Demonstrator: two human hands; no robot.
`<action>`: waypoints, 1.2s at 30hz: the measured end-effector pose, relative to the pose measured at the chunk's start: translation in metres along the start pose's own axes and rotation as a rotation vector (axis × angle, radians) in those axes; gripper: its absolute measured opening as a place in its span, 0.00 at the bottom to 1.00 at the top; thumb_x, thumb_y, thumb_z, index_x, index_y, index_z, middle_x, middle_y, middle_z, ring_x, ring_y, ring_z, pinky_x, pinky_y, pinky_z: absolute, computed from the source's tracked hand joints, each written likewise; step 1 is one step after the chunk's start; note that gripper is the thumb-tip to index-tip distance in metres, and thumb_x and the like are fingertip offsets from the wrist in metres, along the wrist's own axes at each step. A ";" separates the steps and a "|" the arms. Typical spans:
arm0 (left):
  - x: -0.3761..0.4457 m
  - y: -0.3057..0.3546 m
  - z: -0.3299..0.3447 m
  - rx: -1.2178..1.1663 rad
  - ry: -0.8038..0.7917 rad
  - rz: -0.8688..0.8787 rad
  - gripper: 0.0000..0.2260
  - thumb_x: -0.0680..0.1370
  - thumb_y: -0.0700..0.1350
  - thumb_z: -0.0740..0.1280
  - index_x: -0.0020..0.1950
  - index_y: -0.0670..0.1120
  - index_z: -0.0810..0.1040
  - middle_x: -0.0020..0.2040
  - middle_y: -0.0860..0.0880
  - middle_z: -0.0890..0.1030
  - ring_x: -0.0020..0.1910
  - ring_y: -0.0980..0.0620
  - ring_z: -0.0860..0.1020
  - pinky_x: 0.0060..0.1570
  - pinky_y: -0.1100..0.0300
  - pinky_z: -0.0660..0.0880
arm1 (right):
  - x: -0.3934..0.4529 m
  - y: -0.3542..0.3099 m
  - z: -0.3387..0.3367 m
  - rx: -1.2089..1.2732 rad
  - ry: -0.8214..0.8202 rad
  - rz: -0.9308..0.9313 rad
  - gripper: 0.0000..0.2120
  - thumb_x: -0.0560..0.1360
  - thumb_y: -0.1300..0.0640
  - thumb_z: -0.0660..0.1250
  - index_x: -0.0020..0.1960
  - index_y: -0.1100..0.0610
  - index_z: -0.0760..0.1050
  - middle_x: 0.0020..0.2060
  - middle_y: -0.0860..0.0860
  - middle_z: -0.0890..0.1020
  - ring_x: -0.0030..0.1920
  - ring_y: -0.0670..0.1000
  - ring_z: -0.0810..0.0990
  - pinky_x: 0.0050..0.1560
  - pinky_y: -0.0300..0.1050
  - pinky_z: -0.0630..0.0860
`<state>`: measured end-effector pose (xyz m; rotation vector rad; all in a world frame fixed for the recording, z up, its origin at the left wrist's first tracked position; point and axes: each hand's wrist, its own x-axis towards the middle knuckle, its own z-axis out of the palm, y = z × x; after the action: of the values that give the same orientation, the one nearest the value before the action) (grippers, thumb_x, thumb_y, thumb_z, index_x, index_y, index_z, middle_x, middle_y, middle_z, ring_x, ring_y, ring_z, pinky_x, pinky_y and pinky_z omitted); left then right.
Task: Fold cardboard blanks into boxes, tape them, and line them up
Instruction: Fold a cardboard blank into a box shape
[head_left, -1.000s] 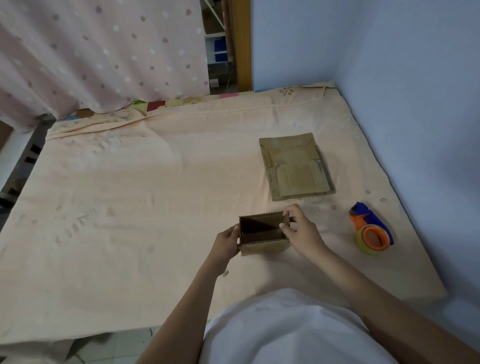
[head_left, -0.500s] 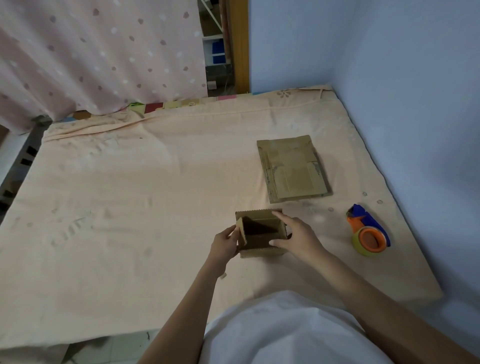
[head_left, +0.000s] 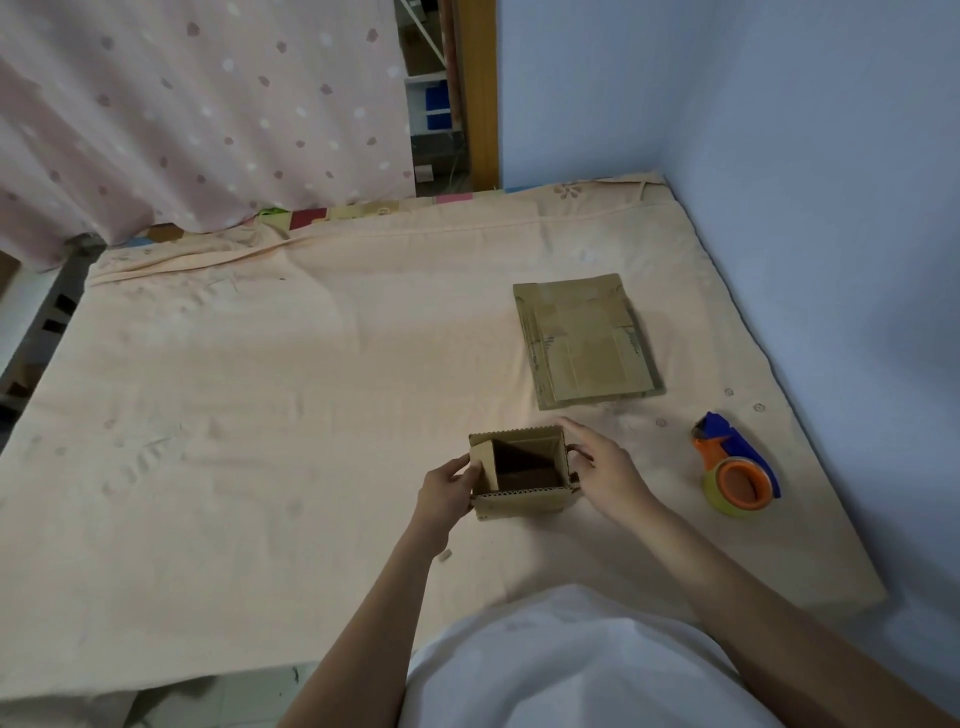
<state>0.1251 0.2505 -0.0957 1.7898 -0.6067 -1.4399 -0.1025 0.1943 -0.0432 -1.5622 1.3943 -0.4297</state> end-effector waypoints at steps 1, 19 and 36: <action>0.000 0.000 0.000 -0.001 0.006 -0.004 0.15 0.80 0.52 0.67 0.66 0.51 0.79 0.51 0.47 0.84 0.47 0.49 0.81 0.54 0.52 0.81 | 0.001 0.002 0.000 0.017 0.017 0.022 0.25 0.82 0.63 0.61 0.76 0.45 0.66 0.65 0.51 0.78 0.66 0.51 0.76 0.58 0.37 0.75; 0.000 0.006 0.002 -0.037 0.056 -0.058 0.14 0.75 0.46 0.75 0.59 0.46 0.80 0.45 0.44 0.85 0.38 0.47 0.83 0.42 0.55 0.82 | 0.032 0.033 0.013 0.171 0.085 0.381 0.17 0.70 0.56 0.80 0.56 0.60 0.83 0.45 0.52 0.84 0.46 0.54 0.85 0.51 0.56 0.83; -0.005 0.014 -0.004 -0.084 -0.011 -0.114 0.12 0.75 0.47 0.75 0.57 0.49 0.81 0.48 0.44 0.85 0.37 0.47 0.83 0.46 0.54 0.82 | 0.031 0.027 0.012 0.246 0.032 0.480 0.20 0.72 0.57 0.78 0.61 0.61 0.80 0.51 0.58 0.83 0.44 0.55 0.85 0.32 0.44 0.82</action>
<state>0.1289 0.2466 -0.0816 1.7759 -0.4497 -1.5294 -0.0996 0.1743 -0.0812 -0.9862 1.6146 -0.3171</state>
